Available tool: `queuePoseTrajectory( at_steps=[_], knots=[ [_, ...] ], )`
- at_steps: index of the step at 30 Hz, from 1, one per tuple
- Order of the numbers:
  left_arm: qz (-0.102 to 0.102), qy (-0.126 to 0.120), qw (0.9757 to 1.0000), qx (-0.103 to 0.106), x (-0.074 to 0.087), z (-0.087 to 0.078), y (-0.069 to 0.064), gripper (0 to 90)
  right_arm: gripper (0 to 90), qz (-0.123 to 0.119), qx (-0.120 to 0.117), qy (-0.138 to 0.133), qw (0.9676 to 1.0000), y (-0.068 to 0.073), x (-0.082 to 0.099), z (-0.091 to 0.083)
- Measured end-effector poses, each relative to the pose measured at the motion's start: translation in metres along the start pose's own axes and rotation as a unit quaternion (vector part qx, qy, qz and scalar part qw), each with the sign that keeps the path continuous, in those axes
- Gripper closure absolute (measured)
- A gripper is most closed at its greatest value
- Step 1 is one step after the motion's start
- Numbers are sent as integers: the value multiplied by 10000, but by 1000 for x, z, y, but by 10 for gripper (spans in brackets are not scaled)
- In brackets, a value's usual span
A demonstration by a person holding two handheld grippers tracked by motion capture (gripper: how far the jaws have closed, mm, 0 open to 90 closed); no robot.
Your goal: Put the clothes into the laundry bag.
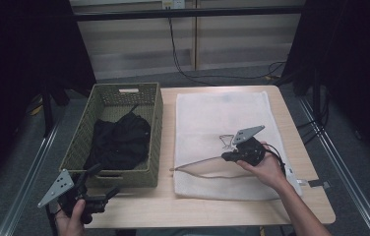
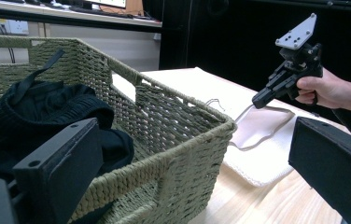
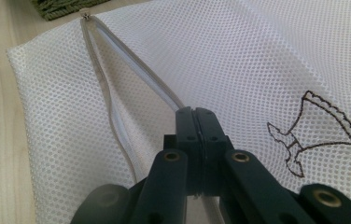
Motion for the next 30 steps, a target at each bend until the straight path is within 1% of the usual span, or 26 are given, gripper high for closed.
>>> queuePoseTrajectory(
  at_steps=[1, 2, 5, 6, 7, 8, 9, 11, 12, 13, 14, 15, 16, 17, 19, 21, 22, 23, 25, 26, 27, 28, 29, 30],
  knots=[
    [-57, -25, 10000, -2, -2, 1, 0, 27, 900, 10, 13, -5, 10000, -1, -1, -1],
    [-57, -25, 10000, -2, -2, 1, 0, 27, 900, 10, 13, -5, 10000, -1, -1, -1],
    [-24, 34, 10000, 11, -8, 2, 1, 26, 900, -2, -4, -111, 9999, -5, -11, -9],
    [-24, 34, 10000, 11, -8, 2, 1, 26, 900, -2, -4, -111, 9999, -5, -11, -9],
    [-44, 62, 10000, 23, -10, 3, 0, 26, 900, 0, 26, -125, 9999, -6, -13, -11],
    [-12, 174, 9997, 181, -14, 4, 0, 18, 900, -5, 39, -172, 9998, -6, -15, -13],
    [-55, 234, 9993, 271, -19, 5, -2, 17, 900, 4, 48, -250, 9997, -8, -16, -14],
    [-56, 273, 9993, 263, -22, 6, -3, 16, 900, 31, 53, -312, 9995, -9, -16, -15],
    [-22, 302, 9993, 230, -25, 7, -4, 16, 900, 31, 53, -312, 9995, -9, -16, -15],
    [30, 398, 9991, 167, -29, 8, -3, 16, 900, 53, 71, -440, 9990, -10, -16, -15],
    [30, 398, 9991, 167, -29, 8, -3, 17, 900, 53, 71, -440, 9990, -10, -16, -15],
    [56, 498, 9987, 120, -34, 9, -1, 18, 900, 46, 95, -447, 9989, -10, -17, -15],
    [54, 548, 9984, 125, -35, 9, 1, 19, 900, 50, 104, -474, 9988, -10, -17, -16],
    [48, 570, 9983, 122, -37, 10, 2, 21, 900, 62, 84, -502, 9987, -11, -17, -18],
    [75, 625, 9980, 97, -40, 12, 4, 27, 900, 74, 114, -555, 9984, -12, -18, -20],
    [106, 706, 9973, 163, -44, 15, 7, 29, 900, 89, 122, -613, 9980, -13, -17, -23],
    [122, 758, 9970, 140, -45, 17, 8, 29, 900, 110, 143, -622, 9979, -14, -17, -23],
    [134, 814, 9964, 189, -47, 19, 9, 31, 900, 117, 150, -624, 9979, -14, -17, -24],
    [129, 911, 9956, 201, -50, 24, 11, 40, 900, 117, 178, -681, 9975, -15, -17, -26],
    [175, 996, 9946, 221, -52, 26, 12, 41, 900, 134, 180, -690, 9974, -15, -17, -27],
    [159, 1059, 9940, 238, -54, 29, 13, 44, 900, 145, 175, -704, 9973, -15, -17, -28],
    [159, 1059, 9940, 238, -54, 29, 13, 50, 900, 145, 175, -704, 9973, -15, -17, -28],
    [156, 1114, 9932, 307, -56, 32, 14, 54, 900, 127, 201, -742, 9970, -16, -18, -29],
    [175, 1195, 9923, 257, -59, 33, 14, 54, 900, 127, 201, -742, 9970, -16, -18, -29]
  ],
)
Point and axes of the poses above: each handheld gripper's, and its own axes: z roughly forward along the jaws, x roughly out of its underside, y roughly to its left, the point moved 1 cm from there along z, roughly forward along the jaws, and after that the axes turned 1 degree about -x, right-handed, at the moved point
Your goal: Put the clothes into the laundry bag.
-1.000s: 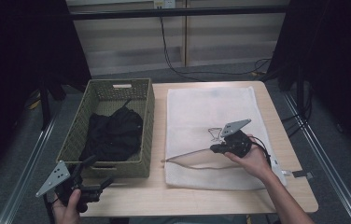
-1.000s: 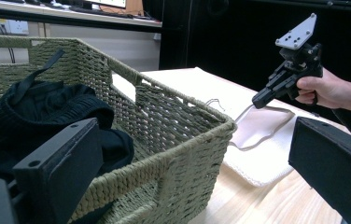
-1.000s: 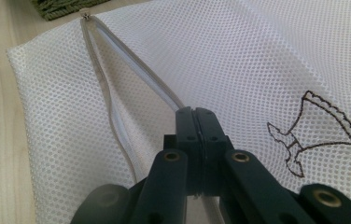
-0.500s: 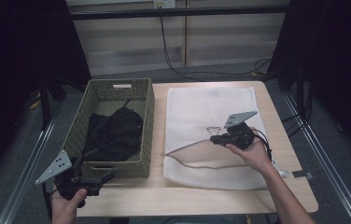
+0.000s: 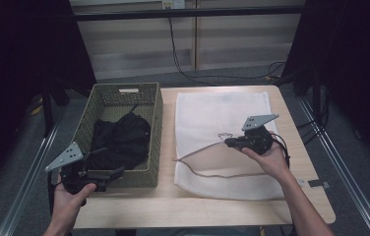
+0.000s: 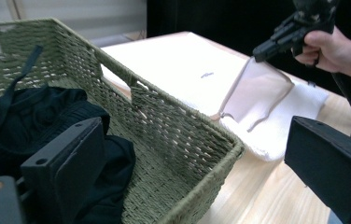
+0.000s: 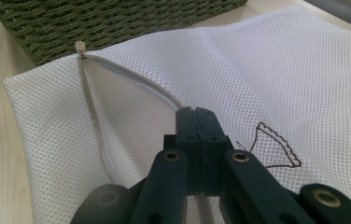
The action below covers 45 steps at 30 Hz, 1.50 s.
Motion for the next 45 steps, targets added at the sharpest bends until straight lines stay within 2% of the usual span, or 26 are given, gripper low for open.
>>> queuePoseTrajectory(
  at_steps=[1, 4, 5, 10, 11, 12, 13, 16, 18, 21, 22, 27, 29, 31, 33, 35, 36, 37, 38, 39, 40, 41, 42, 43, 45],
  knots=[
    [46, 117, 9999, -33, -6, 2, 4, 56, 900, 2, 15, -35, 10000, 0, -1, -1],
    [-3, 191, 9998, 31, -12, 3, 9, 59, 900, -8, 23, -53, 10000, -1, -2, -2],
    [-3, 298, 9996, -25, -18, 4, 13, 59, 900, -7, 33, -54, 10000, -1, -3, -3],
    [132, 505, 9986, -34, -28, 7, 22, 59, 900, -5, 55, -66, 10000, -1, -2, -3],
    [104, 674, 9977, -64, -32, 10, 28, 60, 900, -6, 55, -66, 10000, -1, -2, -3],
    [104, 674, 9977, -64, -32, 10, 28, 60, 900, -2, 64, -65, 10000, -1, -2, -3],
    [203, 818, 9963, -173, -35, 12, 34, 60, 900, -3, 59, -68, 10000, -1, -2, -3],
    [223, 1020, 9944, -191, -41, 15, 46, 60, 900, 17, 26, -78, 10000, -2, -2, -3],
    [236, 1069, 9935, -317, -43, 17, 54, 60, 900, 31, 37, -79, 10000, -2, -2, -3],
    [194, 1096, 9930, -390, -45, 18, 62, 60, 900, 36, 51, -94, 9999, -2, -3, -3],
    [213, 1115, 9928, -380, -45, 19, 68, 60, 900, 50, 61, -108, 9999, -2, -4, -3],
    [140, 1221, 9921, -262, -46, 27, 78, 60, 900, 49, 99, -158, 9998, -3, -6, -5],
    [157, 1289, 9912, -270, -47, 29, 79, 60, 900, 44, 108, -194, 9997, -3, -7, -5],
    [118, 1425, 9894, -240, -49, 36, 85, 61, 900, 41, 129, -205, 9997, -3, -8, -6],
    [104, 1463, 9890, -210, -50, 39, 88, 64, 900, 64, 122, -217, 9997, -3, -8, -6],
    [164, 1597, 9868, -223, -53, 48, 94, 65, 900, 34, 121, -213, 9997, -1, -10, -5],
    [164, 1597, 9868, -223, -53, 48, 94, 65, 900, 15, 112, -202, 9997, 0, -10, -4],
    [214, 1837, 9825, -207, -55, 56, 98, 65, 900, 7, 117, -205, 9997, 0, -11, -4],
    [214, 1837, 9825, -207, -55, 56, 98, 65, 900, -1, 110, -236, 9997, 0, -12, -4],
    [242, 2022, 9790, -118, -55, 65, 103, 65, 900, -10, 113, -237, 9997, 0, -12, -4],
    [242, 2022, 9790, -118, -55, 65, 103, 65, 900, -2, 125, -233, 9996, 0, -12, -5],
    [225, 2195, 9752, -144, -54, 73, 107, 64, 900, 1, 138, -223, 9997, 0, -11, -5],
    [225, 2195, 9752, -144, -54, 73, 107, 54, 900, 3, 133, -213, 9997, 0, -11, -5],
    [148, 2326, 9725, -56, -54, 79, 112, 50, 900, 0, 141, -229, 9996, 0, -11, -6],
    [165, 2393, 9708, -12, -53, 85, 115, 48, 900, -11, 145, -234, 9996, 0, -11, -7]
  ],
)
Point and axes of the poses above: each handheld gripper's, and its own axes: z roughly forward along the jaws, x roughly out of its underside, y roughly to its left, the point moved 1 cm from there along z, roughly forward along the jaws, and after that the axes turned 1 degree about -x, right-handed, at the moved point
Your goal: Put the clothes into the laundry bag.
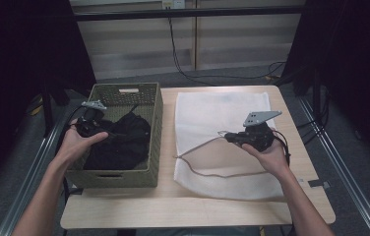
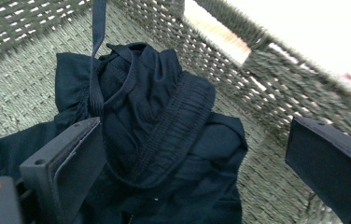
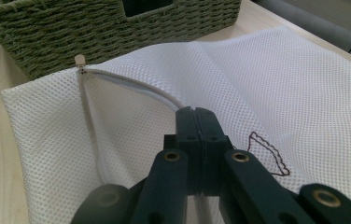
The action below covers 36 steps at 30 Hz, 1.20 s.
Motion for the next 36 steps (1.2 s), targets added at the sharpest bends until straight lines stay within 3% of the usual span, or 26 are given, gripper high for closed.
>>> queuePoseTrajectory(
  at_steps=[6, 8, 11, 12, 14, 19, 21, 27, 31, 35, 36],
  knots=[
    [-103, 44, 9999, 41, -5, 12, 10, 42, 900, 19, 0, 13, 10000, 0, 1, 0],
    [-88, 102, 9998, -121, -6, 18, 16, 52, 900, -1, 27, 15, 10000, 0, 2, 2],
    [-170, 156, 9997, -60, -6, 23, 20, 42, 900, 13, 15, 44, 10000, 0, 2, 3],
    [-157, 126, 9998, 50, -5, 27, 24, 42, 900, 4, 5, 53, 10000, 0, 2, 3],
    [-191, -17, 9998, 69, -2, 30, 26, 46, 900, -3, 6, 63, 10000, 1, 2, 3],
    [-238, -54, 9997, -61, 5, 37, 31, 45, 900, 15, 15, 35, 10000, 0, 3, 1],
    [-159, 221, 9996, -13, 10, 42, 31, 43, 900, 28, 30, 38, 10000, -1, 4, 1],
    [-58, 464, 9989, -105, 21, 53, 33, 20, 900, 47, 17, 45, 10000, -3, 5, 1],
    [3, 309, 9995, 10, 30, 63, 35, 3, 900, 30, 14, 79, 10000, -2, 6, 3],
    [194, 425, 9989, 41, 35, 73, 33, 1, 900, 39, 28, 99, 9999, -3, 6, 4],
    [127, 389, 9992, 38, 35, 73, 32, 1, 900, 39, 27, 102, 9999, -3, 6, 4]
  ],
)
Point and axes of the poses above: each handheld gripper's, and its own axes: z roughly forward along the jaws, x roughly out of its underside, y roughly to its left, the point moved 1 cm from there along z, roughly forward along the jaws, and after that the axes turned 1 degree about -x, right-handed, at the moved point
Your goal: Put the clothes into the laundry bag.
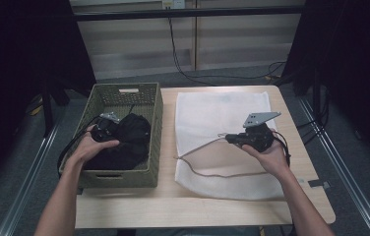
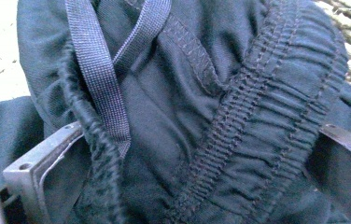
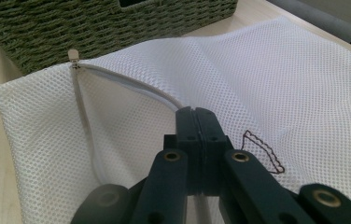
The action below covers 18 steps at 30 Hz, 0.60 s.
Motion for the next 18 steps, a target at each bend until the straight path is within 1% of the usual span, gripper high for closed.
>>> queuePoseTrajectory(
  at_steps=[1, 2, 3, 4, 6, 7, 10, 13, 14, 15, 16, 17, 18],
  knots=[
    [0, 0, 10000, 0, 0, 0, 0, 0, 900, 0, 0, 0, 10000, 0, 0, 0],
    [-46, 0, 10000, -14, 1, 1, 0, 0, 900, 17, 4, -7, 10000, 0, 0, 0],
    [3, 42, 10000, -19, 1, 2, 0, 0, 900, 11, 3, 1, 10000, 0, 1, 0],
    [64, 191, 9997, -138, 3, 6, 1, 0, 900, -6, 12, -1, 10000, 0, 1, 0],
    [103, 271, 9993, -245, 6, 12, 0, 0, 900, -15, 29, 4, 10000, 0, 1, 0],
    [170, 308, 9991, -235, 6, 12, 1, 0, 900, -12, 34, 10, 10000, 0, 2, 0],
    [53, 241, 9994, -237, 7, 13, 0, 0, 900, -1, 37, 47, 10000, 1, 2, 1],
    [71, 249, 9994, -237, 7, 14, 0, 0, 900, -23, 42, 61, 10000, 1, 2, 2],
    [81, 319, 9992, -220, 7, 15, 1, 0, 900, -22, 40, 75, 10000, 1, 2, 3],
    [81, 319, 9992, -220, 7, 15, 1, 0, 900, -22, 40, 75, 10000, 1, 2, 3],
    [64, 443, 9986, -272, 8, 17, 0, 1, 900, -20, 37, 83, 10000, 1, 2, 3],
    [86, 495, 9981, -355, 8, 18, 0, 8, 900, -19, 32, 90, 10000, 1, 2, 4],
    [25, 510, 9980, -379, 8, 18, 0, 21, 900, -34, 34, 85, 10000, 1, 2, 4]
  ],
)
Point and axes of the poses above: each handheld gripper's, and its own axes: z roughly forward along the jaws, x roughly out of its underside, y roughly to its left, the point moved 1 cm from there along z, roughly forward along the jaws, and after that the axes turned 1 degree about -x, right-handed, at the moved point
